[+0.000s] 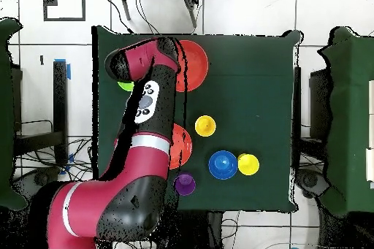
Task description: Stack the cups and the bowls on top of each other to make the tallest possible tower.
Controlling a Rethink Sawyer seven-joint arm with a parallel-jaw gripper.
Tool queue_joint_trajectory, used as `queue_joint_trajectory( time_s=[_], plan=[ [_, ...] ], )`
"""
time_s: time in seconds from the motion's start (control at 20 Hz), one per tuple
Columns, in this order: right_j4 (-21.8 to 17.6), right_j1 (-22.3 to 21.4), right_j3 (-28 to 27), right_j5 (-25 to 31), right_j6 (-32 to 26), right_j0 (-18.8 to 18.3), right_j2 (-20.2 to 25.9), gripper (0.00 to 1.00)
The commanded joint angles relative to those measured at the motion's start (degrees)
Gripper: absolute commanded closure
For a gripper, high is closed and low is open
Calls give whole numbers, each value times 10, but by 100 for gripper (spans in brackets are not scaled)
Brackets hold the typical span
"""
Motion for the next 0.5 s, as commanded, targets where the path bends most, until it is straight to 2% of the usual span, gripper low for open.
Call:
queue_joint_trajectory(
  time_s=[0.05, 0.5],
  plan=[
    [53, 18, 32, 12, 128, -8, 68, 0],
    [95, -6, 45, 35, 93, -16, 69, 0]
  ],
)
